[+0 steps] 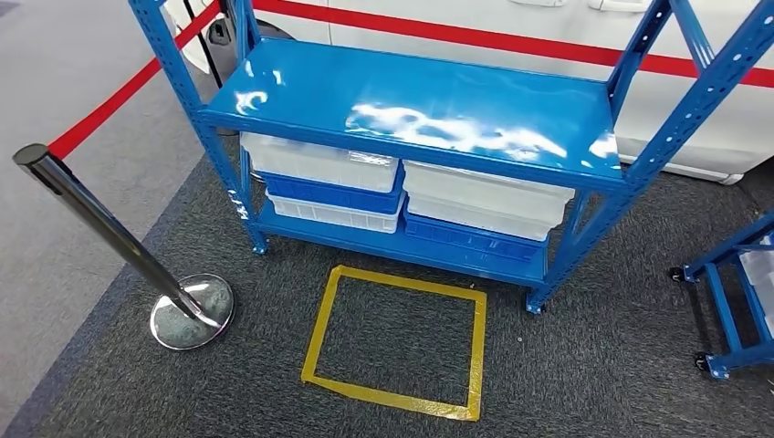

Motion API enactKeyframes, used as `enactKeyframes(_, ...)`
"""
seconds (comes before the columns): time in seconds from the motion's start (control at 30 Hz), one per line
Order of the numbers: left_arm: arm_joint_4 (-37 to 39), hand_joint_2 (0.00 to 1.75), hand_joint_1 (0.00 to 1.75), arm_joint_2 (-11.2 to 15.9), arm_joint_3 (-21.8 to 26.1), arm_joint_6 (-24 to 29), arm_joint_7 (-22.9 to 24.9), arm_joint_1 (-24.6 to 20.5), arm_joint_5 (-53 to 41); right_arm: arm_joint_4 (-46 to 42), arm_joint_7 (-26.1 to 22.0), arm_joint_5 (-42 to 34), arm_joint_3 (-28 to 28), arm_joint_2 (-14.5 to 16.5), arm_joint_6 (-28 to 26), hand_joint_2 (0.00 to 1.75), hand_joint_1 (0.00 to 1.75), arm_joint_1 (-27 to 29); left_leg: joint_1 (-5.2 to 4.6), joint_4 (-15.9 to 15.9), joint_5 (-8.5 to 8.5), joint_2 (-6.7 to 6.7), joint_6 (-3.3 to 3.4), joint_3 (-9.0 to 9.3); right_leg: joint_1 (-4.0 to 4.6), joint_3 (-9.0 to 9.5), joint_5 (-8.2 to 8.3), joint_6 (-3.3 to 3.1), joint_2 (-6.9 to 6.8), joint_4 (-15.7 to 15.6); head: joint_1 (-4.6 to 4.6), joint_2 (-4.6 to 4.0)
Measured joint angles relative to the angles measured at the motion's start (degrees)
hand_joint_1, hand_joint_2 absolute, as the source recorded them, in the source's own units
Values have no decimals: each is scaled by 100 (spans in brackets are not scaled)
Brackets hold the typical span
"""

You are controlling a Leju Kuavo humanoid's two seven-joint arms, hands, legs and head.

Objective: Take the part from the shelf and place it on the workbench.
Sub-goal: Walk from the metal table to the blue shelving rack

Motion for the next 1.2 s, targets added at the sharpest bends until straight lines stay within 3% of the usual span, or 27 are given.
enactKeyframes(0.07, -1, 0, 0, 0, 0, 0, -1, -14, -1, -1, 0, 1, -4, 0, 0, 0, 0, 2, 14, 159, -144, -166, -58, -22, -32, 28, 29, -76, 100, -51, -1, 1)
enactKeyframes(0.1, -1, 0, 0, 1, 0, -1, -1, -11, -1, -1, 1, 2, -4, 1, 0, 0, 0, -4, 24, 406, -302, -306, -80, -128, -50, 40, 43, -111, 151, -73, -2, 1)
enactKeyframes(0.17, 0, 0, 0, 2, 0, -2, -2, 4, -2, 0, 2, 7, -4, 1, 0, 0, 0, -13, 30, 1159, -668, -519, -99, -489, -39, 31, 45, -148, 263, -67, -3, 1)
enactKeyframes(0.2, 0, 0, 0, 3, 0, -3, -2, 15, -3, 1, 3, 10, -5, 1, 0, 0, 0, -13, 30, 1487, -765, -552, -103, -664, -32, 27, 41, -159, 333, -57, -3, 1)
enactKeyframes(0.23, 0, 0, 0, 3, 0, -6, -3, 24, -3, 1, 3, 15, -6, 1, 0, 0, 0, -11, 30, 1636, -744, -567, -100, -763, -27, 27, 34, -163, 409, -43, -3, 1)
enactKeyframes(0.27, 0, 0, 0, 3, 0, -9, -4, 29, -3, 2, 4, 20, -8, 1, 0, 0, 0, -9, 30, 1553, -598, -578, -91, -759, -24, 31, 27, -162, 490, -27, -3, 1)
enactKeyframes(0.3, 0, 0, 0, 3, 0, -13, -7, 31, -3, 1, 5, 26, -10, 1, 0, 0, 0, -9, 30, 1256, -364, -610, -74, -657, -23, 36, 18, -156, 570, -10, -3, 1)
enactKeyframes(0.37, 0, 0, 0, 8, 0, -24, -19, 32, -4, 2, 6, 36, -12, 2, 2, 0, 0, -14, 32, 493, 25, -823, -23, -365, -25, 29, 2, -126, 716, 25, -2, 1)
enactKeyframes(0.43, 0, 0, 0, 16, -1, -38, -34, 24, -7, 3, 3, 48, -13, 3, 4, 0, 0, -21, 25, 131, 117, -1004, 16, -235, -37, -11, 4, -69, 829, 49, -3, 1)
enactKeyframes(0.5, 0, 0, 0, 16, -2, -45, -41, 6, -13, 4, 0, 63, -15, 2, 7, 0, 0, -8, 19, 82, 124, -956, 56, -217, -52, -44, 28, 16, 930, 39, -3, 1)
enactKeyframes(0.53, 0, 0, 0, 13, -1, -46, -41, -1, -17, 5, 0, 72, -16, 0, 12, 0, 0, 3, 26, 48, 147, -894, 92, -199, -54, -53, 25, 51, 896, 49, -1, 1)
enactKeyframes(0.6, 0, 0, 0, 8, 0, -46, -41, 1, -26, 6, 2, 91, -17, -7, 34, 0, 0, 2, 52, -23, 196, -765, 172, -171, -34, -168, -136, 102, 627, 281, 4, 1)
enactKeyframes(0.63, 0, 0, 0, 8, 0, -46, -40, 7, -31, 6, 10, 103, -17, -9, 59, 0, 0, -9, 49, -36, 206, -700, 195, -168, -38, -304, -305, 118, 449, 568, 5, 0)
enactKeyframes(0.7, 0, 0, 0, 10, 0, -46, -34, 21, -49, 7, 82, 148, -16, -10, 104, 0, 0, -26, 43, -36, 202, -584, 210, -176, -63, -660, -644, 163, 284, 1290, 6, 0)
enactKeyframes(0.73, 0, 0, 0, 10, 0, -46, -30, 25, -66, 8, 157, 174, -16, -10, 118, 44, 0, -28, 42, -33, 196, -531, 207, -176, -86, -770, -698, 185, 257, 1520, 7, 0)
enactKeyframes(0.77, 0, 0, 0, 10, -1, -46, -24, 23, -84, 9, 258, 197, -16, -10, 115, 87, 0, -26, 44, -29, 187, -492, 201, -172, -109, -773, -637, 203, 240, 1538, 7, 1)
enactKeyframes(0.83, 0, 0, 0, 10, -5, -48, -12, 14, -111, 10, 445, 226, -17, -10, 107, 175, 0, -21, 51, -18, 162, -452, 171, -148, -141, -445, -266, 212, 199, 943, 8, 1)
enactKeyframes(0.9, 0, 0, 0, 10, -10, -48, -6, 5, -119, 11, 521, 268, -17, -10, 106, 175, 0, -23, 37, 1, 127, -433, 114, -129, -126, -71, -32, 166, 147, 239, 7, 0)
enactKeyframes(0.93, 0, 0, 0, 10, -11, -48, -5, 0, -119, 12, 517, 288, -16, -10, 108, 175, 0, -28, 28, 8, 114, -425, 79, -125, -108, 13, -9, 133, 133, 71, 6, 0)
enactKeyframes(1.07, 0, 0, 0, 9, -11, -46, -1, -14, -113, 13, 478, 310, -15, -9, 107, 175, 0, -33, 41, 45, 52, -431, -62, -111, -81, 46, -14, -3, 166, -21, 3, 0)
enactKeyframes(1.13, 0, 0, 0, 9, -11, -45, 1, -13, -109, 14, 474, 310, -15, -9, 107, 175, 0, -36, 53, 56, 39, -468, 15, -123, -76, 72, -15, -32, 184, -34, -8, 1)
enactKeyframes(1.2, 0, 87, 0, 9, -11, -44, 3, -15, -106, 15, 467, 311, -15, -8, 99, 175, 0, -37, 64, -8, 77, -478, 56, -100, -33, 70, -51, -42, 198, 5, -14, 1)
